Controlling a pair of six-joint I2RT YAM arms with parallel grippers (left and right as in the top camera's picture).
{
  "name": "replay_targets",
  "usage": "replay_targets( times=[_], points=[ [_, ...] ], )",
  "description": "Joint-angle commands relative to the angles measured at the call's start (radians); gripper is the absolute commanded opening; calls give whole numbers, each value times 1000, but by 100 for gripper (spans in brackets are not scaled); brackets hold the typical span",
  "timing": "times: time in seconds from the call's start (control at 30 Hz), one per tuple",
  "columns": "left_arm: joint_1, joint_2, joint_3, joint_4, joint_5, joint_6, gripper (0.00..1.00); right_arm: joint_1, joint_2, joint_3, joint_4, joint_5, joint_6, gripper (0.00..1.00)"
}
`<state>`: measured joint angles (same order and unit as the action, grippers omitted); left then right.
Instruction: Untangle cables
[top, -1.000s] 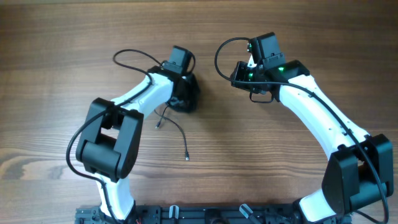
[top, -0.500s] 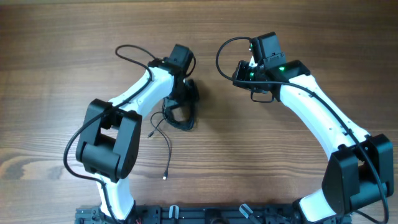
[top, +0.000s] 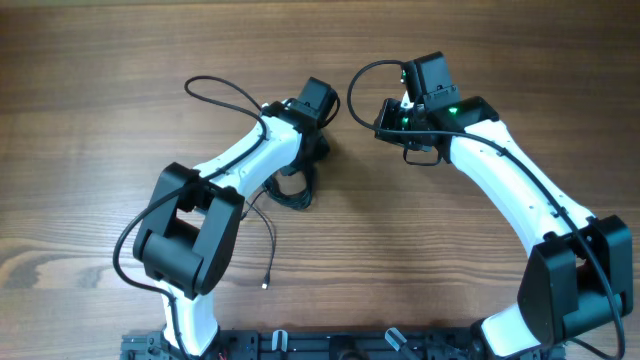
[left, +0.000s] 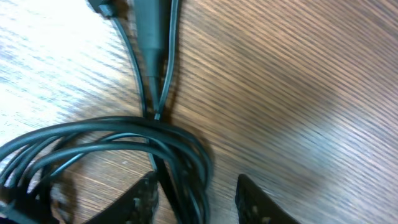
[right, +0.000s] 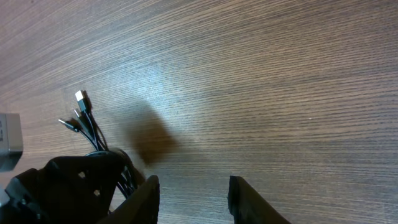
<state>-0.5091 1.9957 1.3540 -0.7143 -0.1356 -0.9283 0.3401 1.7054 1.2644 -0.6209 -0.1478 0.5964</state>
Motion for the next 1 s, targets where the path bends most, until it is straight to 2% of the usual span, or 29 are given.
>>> replay_targets(
  times=[0.0,0.23,0.3,0.33,0.4,0.53,0.63,0.67,0.73,0.83,0.87,0.93,0.97],
  points=[
    [2,6,-15,25,-85,-46,32,-5,6,-4,-1,21,-20,38],
    [-28,94,-15,34,-55,-46,34,-5,6,-4,-8,21,-21,38],
    [-27,99,-15,34,-6,-45,26,-5,6,-4,-9,21,-20,38],
    [-27,98,-15,34,9,-45,16,-5,6,-4,-9,21,-20,38],
    [-23,83,-15,33,21,-45,5,-5,6,-4,-13,21,-20,38],
    [21,-7,-15,31,71,-33,4,-5,6,-4,-18,21,-21,38],
    [85,-106,-15,96,252,63,4,-5,5,-1,-16,13,-60,37],
    [130,-158,-15,119,345,64,4,-6,2,13,-28,-14,-127,32],
    [208,-226,-15,151,498,64,4,-10,-14,45,-37,-101,-211,30],
    [322,-289,-15,190,722,60,4,-11,-69,67,-3,-280,-363,38],
    [362,-300,-15,198,802,59,4,-11,-89,67,11,-320,-369,43],
    [416,-302,-15,204,937,56,4,-11,-116,67,38,-409,-388,45],
    [437,-301,-15,203,994,57,4,-11,-124,67,50,-456,-388,50]
  ],
)
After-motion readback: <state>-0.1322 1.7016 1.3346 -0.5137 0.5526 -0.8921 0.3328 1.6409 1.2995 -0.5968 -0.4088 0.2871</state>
